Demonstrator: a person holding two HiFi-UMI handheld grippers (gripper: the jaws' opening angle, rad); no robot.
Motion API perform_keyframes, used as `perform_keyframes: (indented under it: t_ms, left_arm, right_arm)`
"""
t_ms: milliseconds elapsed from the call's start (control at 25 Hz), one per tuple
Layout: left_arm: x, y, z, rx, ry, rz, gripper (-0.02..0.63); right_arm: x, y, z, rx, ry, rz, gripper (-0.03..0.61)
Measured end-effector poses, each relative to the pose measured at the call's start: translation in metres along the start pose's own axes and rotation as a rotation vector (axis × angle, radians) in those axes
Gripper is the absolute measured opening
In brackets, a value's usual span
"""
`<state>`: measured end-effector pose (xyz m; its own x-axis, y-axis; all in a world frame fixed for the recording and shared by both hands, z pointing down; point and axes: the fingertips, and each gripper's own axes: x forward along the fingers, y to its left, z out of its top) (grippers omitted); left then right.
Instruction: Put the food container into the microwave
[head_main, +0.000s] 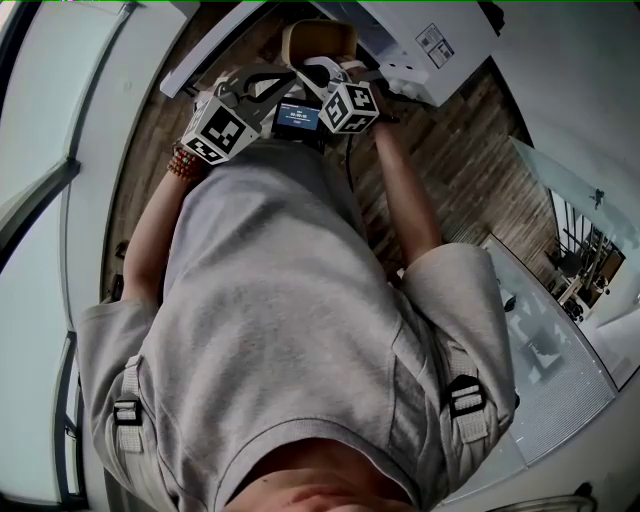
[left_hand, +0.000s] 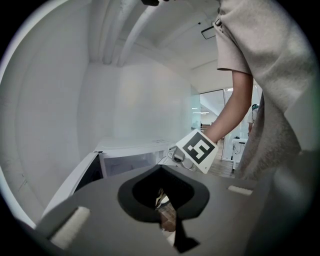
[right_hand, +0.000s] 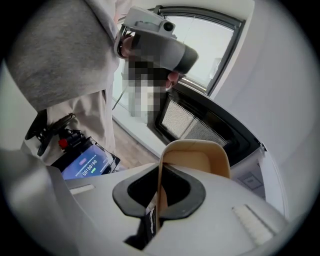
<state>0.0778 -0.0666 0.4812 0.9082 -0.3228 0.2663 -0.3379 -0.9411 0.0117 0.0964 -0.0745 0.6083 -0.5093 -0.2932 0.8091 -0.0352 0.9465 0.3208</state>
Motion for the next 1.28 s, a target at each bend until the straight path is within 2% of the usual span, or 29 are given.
perform_keyframes:
  t_ms: [520, 760, 1080, 1280]
  left_arm:
    - [-0.001, 0.005, -0.003, 0.008, 0.009, 0.018, 0.002]
    - [-0.003, 0.008, -0.006, 0.014, 0.010, 0.021, 0.002]
    - [-0.004, 0.005, 0.002, 0.026, 0.008, 0.022, 0.002]
    - [-0.006, 0.012, 0.001, 0.014, 0.007, 0.037, 0.002]
  right_arm:
    - [0.012, 0.001, -0.015, 0.028, 0.040, 0.007, 0.025]
    - [0.019, -0.008, -0.023, 0.040, 0.077, -0.032, 0.025]
    - [0.018, -0.012, -0.031, 0.006, 0.129, -0.040, 0.025]
    - [0.025, -0.015, -0.031, 0.022, 0.133, -0.060, 0.025]
